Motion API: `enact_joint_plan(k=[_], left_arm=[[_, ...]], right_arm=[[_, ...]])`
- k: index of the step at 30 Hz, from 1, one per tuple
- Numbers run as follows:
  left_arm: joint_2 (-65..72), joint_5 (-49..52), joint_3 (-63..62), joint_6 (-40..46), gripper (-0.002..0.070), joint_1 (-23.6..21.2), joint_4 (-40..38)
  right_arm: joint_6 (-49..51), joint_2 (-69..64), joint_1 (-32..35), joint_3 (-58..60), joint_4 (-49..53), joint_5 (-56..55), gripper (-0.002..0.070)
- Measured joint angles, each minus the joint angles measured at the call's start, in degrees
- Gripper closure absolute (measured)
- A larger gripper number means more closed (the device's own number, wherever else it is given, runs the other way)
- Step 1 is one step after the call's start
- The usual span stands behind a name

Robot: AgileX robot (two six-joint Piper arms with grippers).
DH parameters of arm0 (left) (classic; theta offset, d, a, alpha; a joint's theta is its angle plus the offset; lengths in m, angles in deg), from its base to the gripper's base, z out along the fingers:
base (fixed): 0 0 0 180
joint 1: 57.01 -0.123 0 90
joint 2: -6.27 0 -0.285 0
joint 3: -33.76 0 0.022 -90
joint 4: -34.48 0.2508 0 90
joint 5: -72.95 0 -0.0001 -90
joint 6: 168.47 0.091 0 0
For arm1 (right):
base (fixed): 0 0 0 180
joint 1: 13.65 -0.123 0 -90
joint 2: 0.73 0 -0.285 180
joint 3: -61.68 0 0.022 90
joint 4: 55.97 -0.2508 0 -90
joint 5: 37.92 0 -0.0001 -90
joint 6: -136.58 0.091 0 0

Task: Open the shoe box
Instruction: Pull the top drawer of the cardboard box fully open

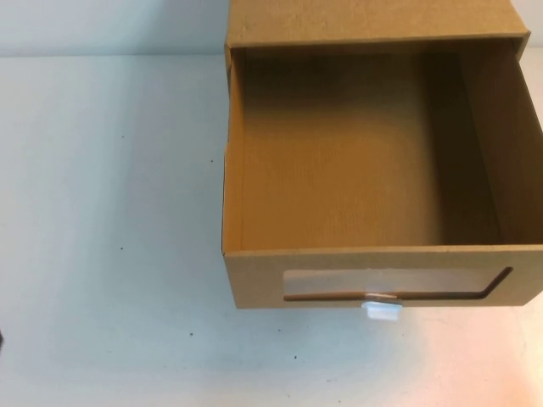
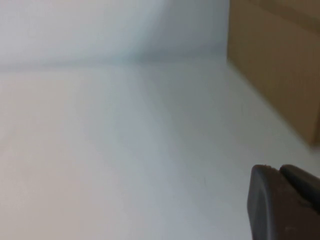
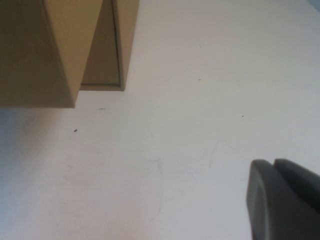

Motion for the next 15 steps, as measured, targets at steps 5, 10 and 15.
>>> enact_joint_plan(k=[5,10,15], left_arm=[[-3.98,-6.42,0.87,1.76,0.0679,-4.37,-4.85],[-8.65,-1.33,0.87,6.18,0.0679,-5.73,-6.67],[-8.88,10.74,0.97,7.93,0.0679,-5.73,-7.04]], right_arm=[[0.00,0.00,0.00,0.00,-0.08,0.00,0.0689],[0.00,0.00,0.00,0.00,-0.13,0.00,0.0689],[0.00,0.14,0.00,0.00,-0.21,0.14,0.0689]])
